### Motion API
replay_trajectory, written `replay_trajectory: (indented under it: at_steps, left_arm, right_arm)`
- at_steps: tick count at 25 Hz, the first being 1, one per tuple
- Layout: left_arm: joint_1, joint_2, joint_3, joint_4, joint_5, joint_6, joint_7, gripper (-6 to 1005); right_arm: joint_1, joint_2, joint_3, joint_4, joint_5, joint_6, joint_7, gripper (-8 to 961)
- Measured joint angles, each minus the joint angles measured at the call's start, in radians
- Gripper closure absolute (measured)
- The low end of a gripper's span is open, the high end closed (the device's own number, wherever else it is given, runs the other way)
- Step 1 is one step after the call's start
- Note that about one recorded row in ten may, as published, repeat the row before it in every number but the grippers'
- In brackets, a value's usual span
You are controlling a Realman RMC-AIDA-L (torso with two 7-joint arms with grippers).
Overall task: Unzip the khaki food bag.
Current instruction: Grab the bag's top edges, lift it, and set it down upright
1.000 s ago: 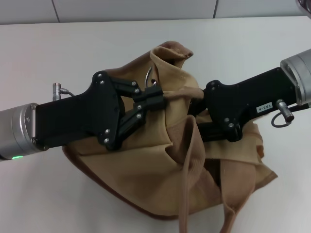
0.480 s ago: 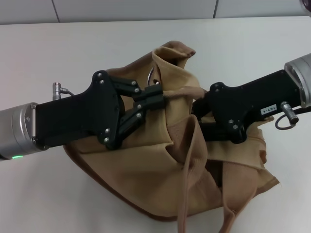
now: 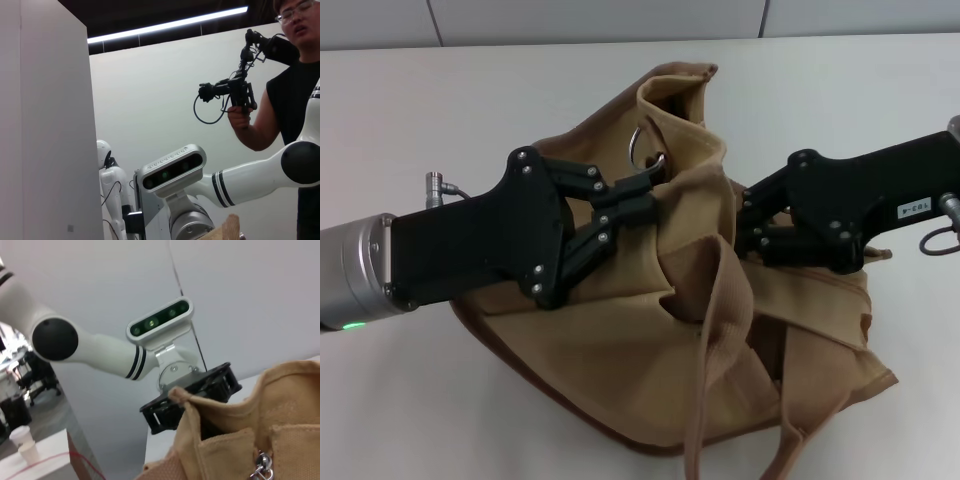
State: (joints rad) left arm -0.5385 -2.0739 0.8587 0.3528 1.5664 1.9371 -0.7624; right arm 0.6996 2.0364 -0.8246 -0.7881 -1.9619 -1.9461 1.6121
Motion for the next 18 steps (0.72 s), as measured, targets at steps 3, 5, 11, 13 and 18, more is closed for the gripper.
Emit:
replay_trajectory:
  at_steps: [3,5,11,13,18]
  left_arm:
    - [-0.004,0.0,0.001,0.0,0.0,0.0,0.0,936]
    - [-0.006,-0.001,0.002,0.0,0.001,0.001,0.0,936]
    - [-0.009,-0.002,0.003,0.0,0.001,0.001,0.0,936]
    - [-0.009,-0.002,0.003,0.0,0.001,0.001,0.0,936]
    - [-0.006,-0.002,0.003,0.0,0.001,0.001,0.0,936]
  right_arm:
    - [0.004,-0.005,0.016,0.032,0.0,0.006,0.003,770]
    - [0.004,-0.006,0.018,0.044,0.0,0.017,0.005,770]
    - [0.002,-0.005,0.025,0.053,0.0,0.035,0.008,784]
    - [0.001,-0.002,0.028,0.053,0.0,0.039,0.007,792]
    - [0.0,0.001,0.028,0.053,0.009,0.054,-0.002,813]
